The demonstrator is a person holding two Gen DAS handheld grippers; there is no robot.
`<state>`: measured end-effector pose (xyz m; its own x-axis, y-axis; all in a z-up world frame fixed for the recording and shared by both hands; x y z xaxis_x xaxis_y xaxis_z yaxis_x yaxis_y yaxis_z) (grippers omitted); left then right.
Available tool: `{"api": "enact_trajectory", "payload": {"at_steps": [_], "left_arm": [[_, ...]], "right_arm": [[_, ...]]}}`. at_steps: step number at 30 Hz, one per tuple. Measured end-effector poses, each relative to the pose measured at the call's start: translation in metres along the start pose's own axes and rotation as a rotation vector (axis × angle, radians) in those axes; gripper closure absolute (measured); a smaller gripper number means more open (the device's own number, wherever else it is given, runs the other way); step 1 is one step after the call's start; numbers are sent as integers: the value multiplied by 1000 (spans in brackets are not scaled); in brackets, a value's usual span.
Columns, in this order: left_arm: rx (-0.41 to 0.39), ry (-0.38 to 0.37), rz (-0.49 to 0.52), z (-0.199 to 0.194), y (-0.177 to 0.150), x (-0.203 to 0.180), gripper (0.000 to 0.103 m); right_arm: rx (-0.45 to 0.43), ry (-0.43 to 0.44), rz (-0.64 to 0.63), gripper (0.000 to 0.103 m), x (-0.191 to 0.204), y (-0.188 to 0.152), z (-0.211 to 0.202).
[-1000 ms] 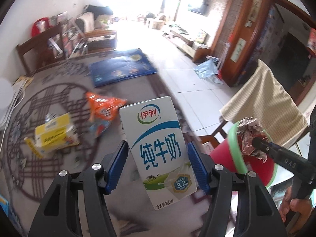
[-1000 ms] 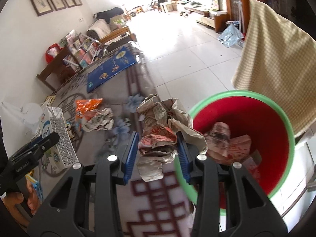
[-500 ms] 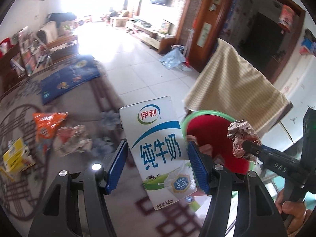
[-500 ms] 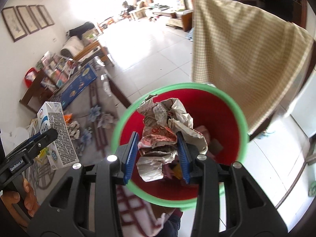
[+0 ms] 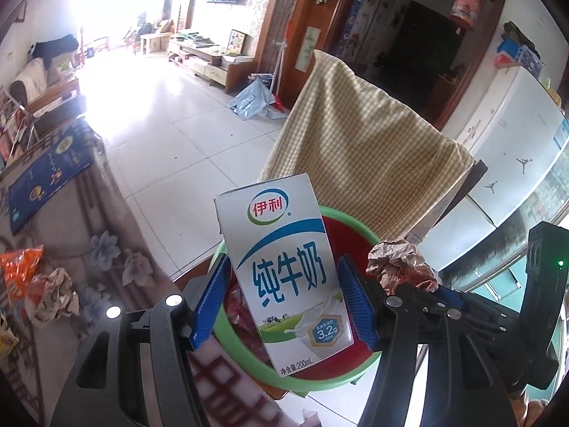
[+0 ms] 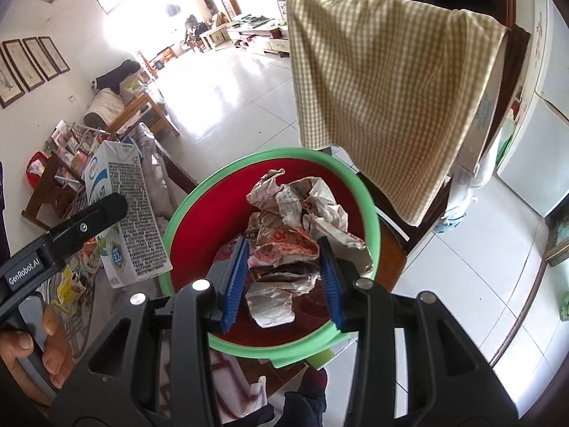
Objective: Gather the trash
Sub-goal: 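Open both grippers to drop the paper and milk carton into the bucket, then grasp the yellow medicine box with the left gripper while the right gripper grasps the white-blue snack wrapper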
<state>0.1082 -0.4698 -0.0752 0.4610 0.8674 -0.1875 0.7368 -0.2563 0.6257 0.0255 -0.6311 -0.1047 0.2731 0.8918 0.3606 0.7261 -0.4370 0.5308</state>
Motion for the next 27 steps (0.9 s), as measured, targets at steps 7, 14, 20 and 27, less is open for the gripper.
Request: {"api": "enact_trajectory", "payload": {"at_steps": [7,14,20,27], "left_arm": [[7,-9,-10,3,3,1,29],[3,13,-41,-6,-3,25,27],[-3,115,-69,-26,-25,86,25],[31,341,-49,-65,-65,222,17]], "right_arm": [[5,-3,24,33,-5,1,0],[25,32,44,25,1,-2,5],[37,65,15,21,24,1,14],[78,109,-50,21,73,-2,34]]}}
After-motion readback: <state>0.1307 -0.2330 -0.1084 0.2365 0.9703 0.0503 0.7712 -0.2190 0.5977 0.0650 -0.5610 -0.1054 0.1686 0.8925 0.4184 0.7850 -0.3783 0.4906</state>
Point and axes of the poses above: each gripper's, at about its wrist camera, not at the fingertips, and z roughly the way its jaws point, x to its left, y to its top, the point moved 5 cm from there along z, roughly the way its jaws point, and after that the axes turned 4 degrees about y, right-handed, at the moved point
